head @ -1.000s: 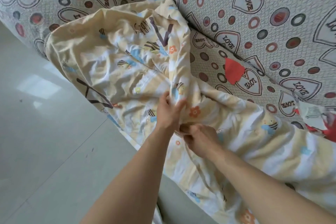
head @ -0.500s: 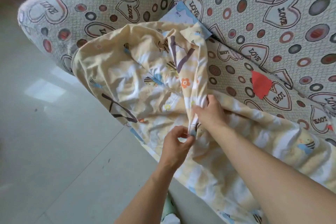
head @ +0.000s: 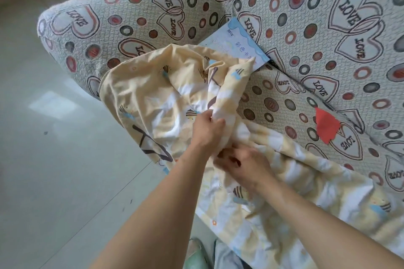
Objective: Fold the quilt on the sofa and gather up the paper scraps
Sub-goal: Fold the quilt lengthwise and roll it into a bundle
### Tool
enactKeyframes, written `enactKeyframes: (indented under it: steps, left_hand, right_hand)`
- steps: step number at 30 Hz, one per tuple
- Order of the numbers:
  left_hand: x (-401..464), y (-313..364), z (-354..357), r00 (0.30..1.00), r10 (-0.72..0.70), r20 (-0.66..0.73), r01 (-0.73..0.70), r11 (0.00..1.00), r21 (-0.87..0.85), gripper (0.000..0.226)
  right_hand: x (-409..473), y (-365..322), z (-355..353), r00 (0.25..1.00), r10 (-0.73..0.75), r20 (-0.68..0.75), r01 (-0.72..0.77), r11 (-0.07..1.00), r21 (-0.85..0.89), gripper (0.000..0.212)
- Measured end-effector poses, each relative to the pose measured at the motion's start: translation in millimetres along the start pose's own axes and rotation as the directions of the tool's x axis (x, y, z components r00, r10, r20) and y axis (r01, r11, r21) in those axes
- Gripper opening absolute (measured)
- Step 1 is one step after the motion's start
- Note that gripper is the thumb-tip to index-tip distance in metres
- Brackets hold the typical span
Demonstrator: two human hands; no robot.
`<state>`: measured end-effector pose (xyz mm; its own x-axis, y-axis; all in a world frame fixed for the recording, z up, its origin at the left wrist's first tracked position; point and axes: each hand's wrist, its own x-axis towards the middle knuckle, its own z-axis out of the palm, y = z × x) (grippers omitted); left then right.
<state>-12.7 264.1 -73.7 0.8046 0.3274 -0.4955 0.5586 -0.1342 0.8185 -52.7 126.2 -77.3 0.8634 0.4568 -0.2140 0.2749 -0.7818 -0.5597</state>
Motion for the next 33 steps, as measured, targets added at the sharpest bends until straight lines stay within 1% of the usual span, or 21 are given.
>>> enactKeyframes:
  steps: [2, 3, 5, 6, 8, 10, 12, 15, 17, 19, 20, 21, 22, 23, 24, 25, 26, 27, 28, 31, 33]
  left_hand:
    - [-2.0, -3.2, -7.3, 0.999, 0.044, 0.003, -0.044, 0.995, -0.088, 0.017]
    - [-4.7, -7.3, -11.2, 0.997, 0.073, 0.027, -0.069, 0.990, -0.126, 0.017]
    - [-9.4, -15.2, -17.8, 0.990, 0.107, 0.094, -0.094, 0.987, -0.127, 0.018]
    - [-10.3, -19.4, -19.0, 0.987, 0.096, 0.130, -0.084, 0.992, -0.094, 0.017]
    - [-7.3, -23.1, -21.3, 0.976, 0.073, 0.205, -0.069, 0.997, -0.030, 0.007]
    - [-0.9, -17.8, -21.8, 0.965, 0.051, 0.259, -0.051, 0.999, -0.009, 0.008]
    - [8.2, -7.3, -25.7, 0.973, -0.028, 0.231, 0.063, 0.987, -0.147, 0.016]
    - [22.9, 5.2, -36.2, 0.980, -0.126, 0.155, 0.181, 0.885, -0.429, 0.034]
    - [35.2, 7.4, -43.6, 0.979, -0.176, 0.106, 0.205, 0.852, -0.482, 0.045]
    - [41.1, 10.1, -51.0, 0.972, -0.223, 0.073, 0.225, 0.802, -0.554, 0.040]
    - [41.9, 10.2, -55.2, 0.965, -0.254, 0.069, 0.244, 0.767, -0.593, 0.040]
    - [43.4, 7.5, -59.5, 0.959, -0.277, 0.064, 0.256, 0.744, -0.617, 0.042]
    - [44.0, 5.1, -63.0, 0.956, -0.292, 0.041, 0.251, 0.734, -0.631, 0.039]
    - [43.8, 1.5, -66.9, 0.955, -0.295, -0.019, 0.213, 0.733, -0.646, 0.032]
    - [44.0, -1.6, -71.6, 0.947, -0.301, -0.116, 0.153, 0.736, -0.660, 0.023]
    - [43.1, -3.8, -76.4, 0.923, -0.307, -0.231, 0.083, 0.747, -0.659, 0.015]
    - [41.8, -5.5, -82.0, 0.884, -0.315, -0.345, 0.022, 0.766, -0.642, 0.012]
    - [42.0, -9.2, -88.1, 0.844, -0.320, -0.430, -0.018, 0.785, -0.619, 0.011]
    - [41.6, -14.3, -95.0, 0.812, -0.325, -0.484, -0.034, 0.802, -0.597, 0.011]
    - [44.8, -29.2, -115.5, 0.756, -0.363, -0.545, -0.005, 0.829, -0.559, 0.016]
    - [49.7, -43.6, -132.9, 0.728, -0.368, -0.579, 0.018, 0.854, -0.520, 0.016]
  right_hand:
    - [13.6, -0.4, -10.9, 0.965, 0.221, -0.141, -0.191, 0.961, 0.198, 0.056]
    - [24.0, -0.5, -16.8, 0.918, 0.328, -0.225, -0.247, 0.914, 0.323, 0.056]
    - [53.6, -5.6, -27.0, 0.848, 0.467, -0.250, -0.307, 0.819, 0.486, 0.058]
    - [69.9, -9.1, -31.0, 0.853, 0.480, -0.206, -0.330, 0.801, 0.500, 0.064]
    - [99.3, -13.9, -28.6, 0.860, 0.498, -0.112, -0.415, 0.809, 0.416, 0.064]
    - [120.0, -19.1, -23.7, 0.853, 0.513, -0.094, -0.445, 0.811, 0.380, 0.040]
    - [128.0, -22.9, -23.7, 0.873, 0.460, -0.162, -0.345, 0.817, 0.461, 0.005]
    - [123.0, -30.6, -22.9, 0.937, 0.338, -0.084, -0.217, 0.757, 0.617, 0.015]
    - [118.8, -33.5, -20.5, 0.973, 0.227, 0.048, -0.210, 0.779, 0.591, 0.022]
    - [118.1, -34.6, -16.9, 0.986, 0.131, 0.101, -0.165, 0.831, 0.531, 0.027]
    - [119.0, -37.8, -16.0, 0.987, 0.133, 0.093, -0.162, 0.841, 0.516, 0.028]
    - [120.1, -40.3, -13.5, 0.976, 0.158, 0.151, -0.214, 0.825, 0.523, 0.034]
    - [119.6, -40.6, -10.0, 0.933, 0.117, 0.339, -0.302, 0.767, 0.566, 0.044]
    - [121.4, -39.6, -6.5, 0.924, 0.071, 0.375, -0.296, 0.755, 0.586, 0.050]
    - [124.2, -47.5, -8.9, 0.925, 0.068, 0.373, -0.292, 0.756, 0.585, 0.044]
    - [122.8, -56.5, -8.9, 0.976, 0.063, 0.208, -0.161, 0.855, 0.493, 0.034]
    - [124.3, -56.7, -3.4, 0.994, 0.075, 0.079, -0.101, 0.907, 0.408, 0.031]
    - [126.2, -63.6, 1.2, 0.993, 0.113, 0.029, -0.116, 0.912, 0.395, 0.032]
    - [127.8, -72.0, 5.9, 0.994, 0.111, -0.023, -0.095, 0.925, 0.368, 0.035]
    - [137.9, -90.2, 19.6, 0.985, -0.029, -0.169, 0.070, 0.968, 0.240, 0.041]
    - [147.9, -105.4, 29.2, 0.990, -0.052, -0.128, 0.075, 0.979, 0.188, 0.040]
